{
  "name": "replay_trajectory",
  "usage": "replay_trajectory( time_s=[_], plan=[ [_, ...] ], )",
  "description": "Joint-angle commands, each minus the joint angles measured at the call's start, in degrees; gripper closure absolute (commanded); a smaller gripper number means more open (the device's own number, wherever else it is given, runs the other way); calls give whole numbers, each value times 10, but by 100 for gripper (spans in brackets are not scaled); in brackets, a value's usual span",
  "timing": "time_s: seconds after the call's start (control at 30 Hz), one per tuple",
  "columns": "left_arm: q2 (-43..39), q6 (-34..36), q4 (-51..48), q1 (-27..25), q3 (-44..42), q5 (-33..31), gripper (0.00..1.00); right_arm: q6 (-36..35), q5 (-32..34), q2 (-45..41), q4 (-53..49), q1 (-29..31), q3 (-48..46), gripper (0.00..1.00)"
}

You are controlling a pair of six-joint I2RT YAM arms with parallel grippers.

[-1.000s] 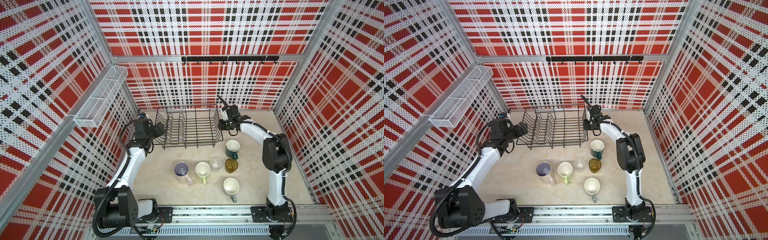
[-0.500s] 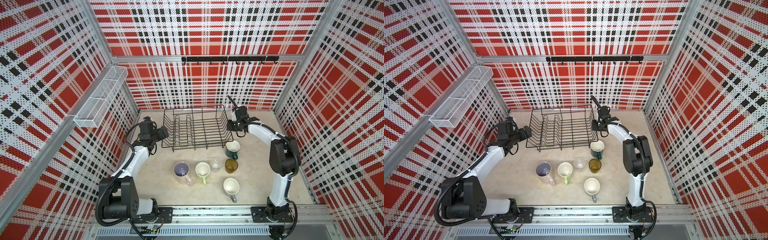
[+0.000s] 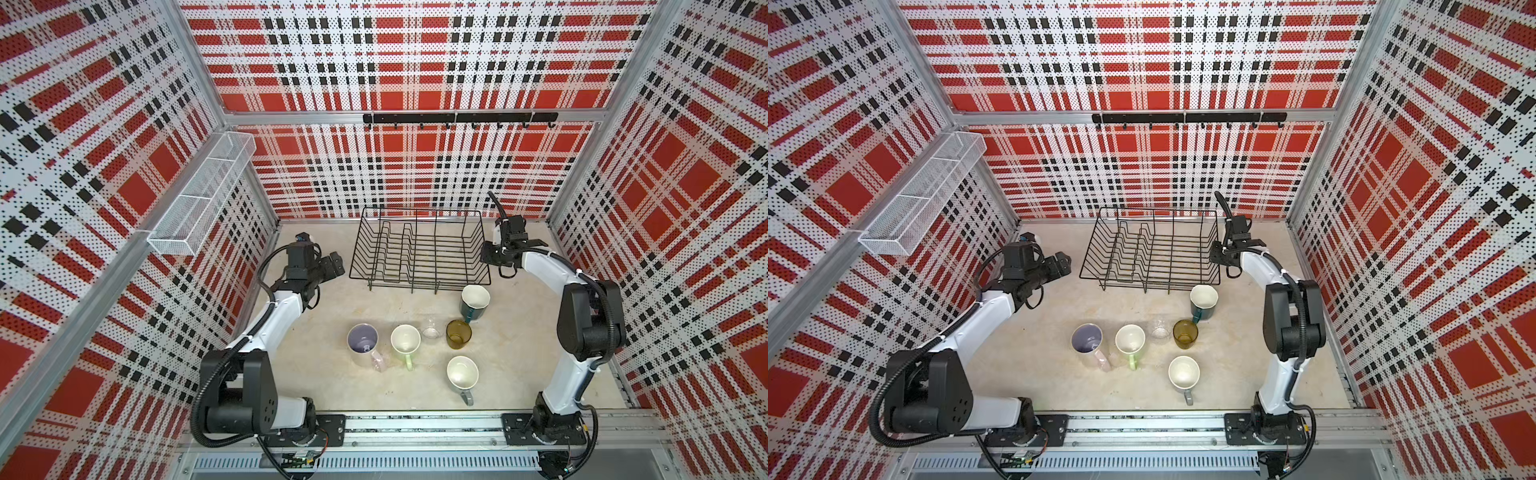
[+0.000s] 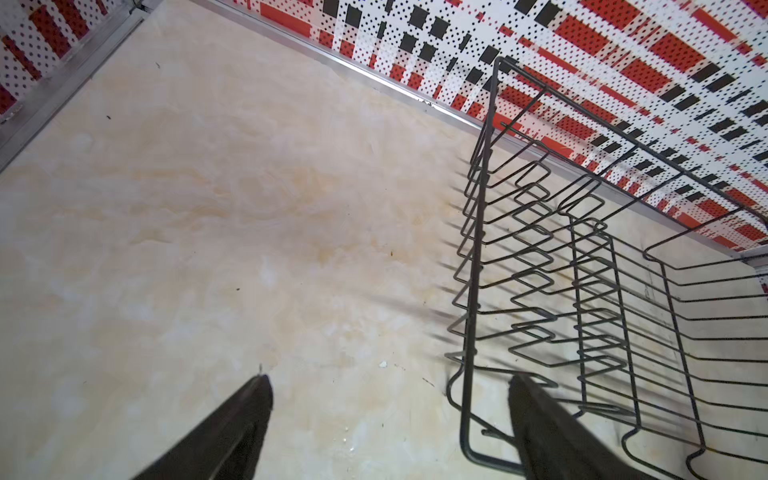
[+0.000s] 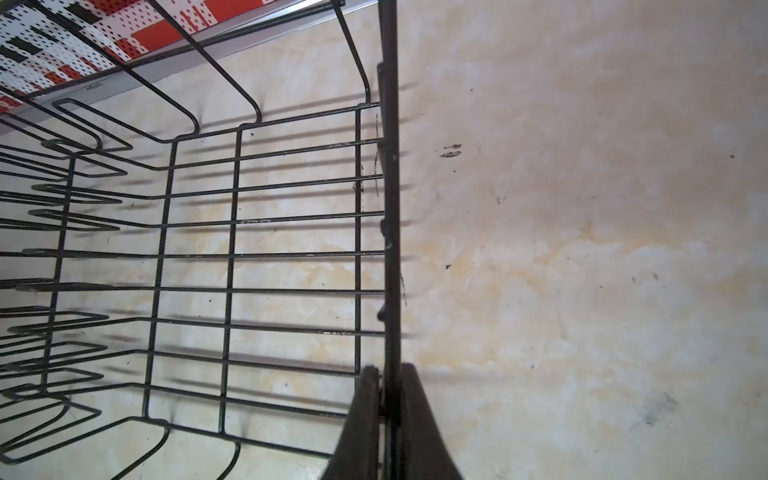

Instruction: Load the cups into the dish rack

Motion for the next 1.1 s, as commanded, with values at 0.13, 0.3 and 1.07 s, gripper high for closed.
replay_trajectory(
  time_s=[0.13,0.3,1.07],
  plan=[
    [-30,-2,15,-2,7,-5,8,-49,-21,15,-11,-33,24,100],
    [-39,-3,20,-1,1,-6,8,-66,-26,41,-28,-36,53,100],
    [-135,70,34,33,30,-33,2,-50,-11,-124,-33,-40,-29,44]
  ],
)
